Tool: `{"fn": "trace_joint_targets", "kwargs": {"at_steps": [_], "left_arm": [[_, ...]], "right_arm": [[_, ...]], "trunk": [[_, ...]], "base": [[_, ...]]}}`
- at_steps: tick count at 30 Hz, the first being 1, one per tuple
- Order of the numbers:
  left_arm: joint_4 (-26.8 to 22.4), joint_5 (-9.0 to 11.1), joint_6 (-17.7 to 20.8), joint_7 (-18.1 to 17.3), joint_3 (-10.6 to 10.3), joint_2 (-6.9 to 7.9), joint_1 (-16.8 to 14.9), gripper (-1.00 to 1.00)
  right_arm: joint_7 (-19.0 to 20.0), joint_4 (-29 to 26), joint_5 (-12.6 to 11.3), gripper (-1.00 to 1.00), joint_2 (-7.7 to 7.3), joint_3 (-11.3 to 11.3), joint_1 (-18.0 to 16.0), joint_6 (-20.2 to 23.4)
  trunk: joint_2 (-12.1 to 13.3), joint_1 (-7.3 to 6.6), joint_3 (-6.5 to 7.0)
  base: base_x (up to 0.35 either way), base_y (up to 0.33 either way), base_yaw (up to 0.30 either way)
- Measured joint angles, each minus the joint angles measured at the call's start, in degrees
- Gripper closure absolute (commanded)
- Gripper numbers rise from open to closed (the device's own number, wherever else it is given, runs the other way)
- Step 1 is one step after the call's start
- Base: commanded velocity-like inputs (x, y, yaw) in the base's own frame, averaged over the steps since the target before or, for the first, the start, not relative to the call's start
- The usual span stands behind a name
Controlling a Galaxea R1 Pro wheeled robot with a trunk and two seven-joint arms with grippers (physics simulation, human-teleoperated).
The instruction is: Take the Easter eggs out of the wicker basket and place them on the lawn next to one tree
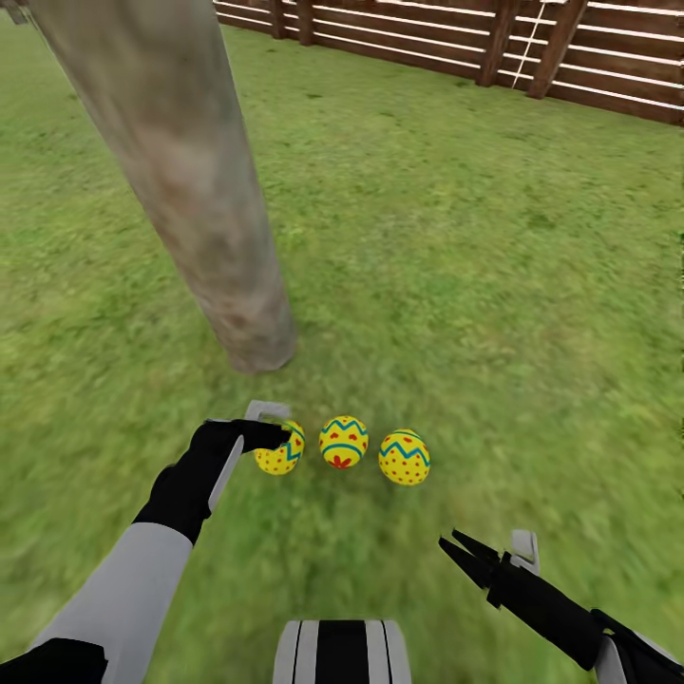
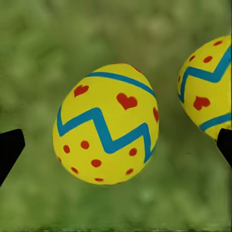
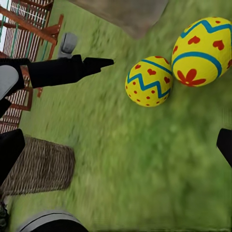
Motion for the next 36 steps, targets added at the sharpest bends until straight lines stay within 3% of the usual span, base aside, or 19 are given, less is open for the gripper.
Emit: {"fn": "trace_joint_targets", "kwargs": {"at_steps": [17,36], "left_arm": [[-0.1,-0.1,0.0,0.0,0.0,-0.01,0.0,-1.00],[0.0,-0.1,0.0,0.0,0.0,-0.01,0.0,-1.00]], "right_arm": [[0.0,0.0,0.0,-1.00,0.00,0.1,0.0,0.0],[0.0,0.1,0.0,-1.00,0.00,0.1,-0.1,0.0]], "trunk": [[0.2,-0.44,3.77],[0.5,-0.96,7.98]], "base": [[-0.331,0.000,0.000],[-0.029,0.000,0.000]]}}
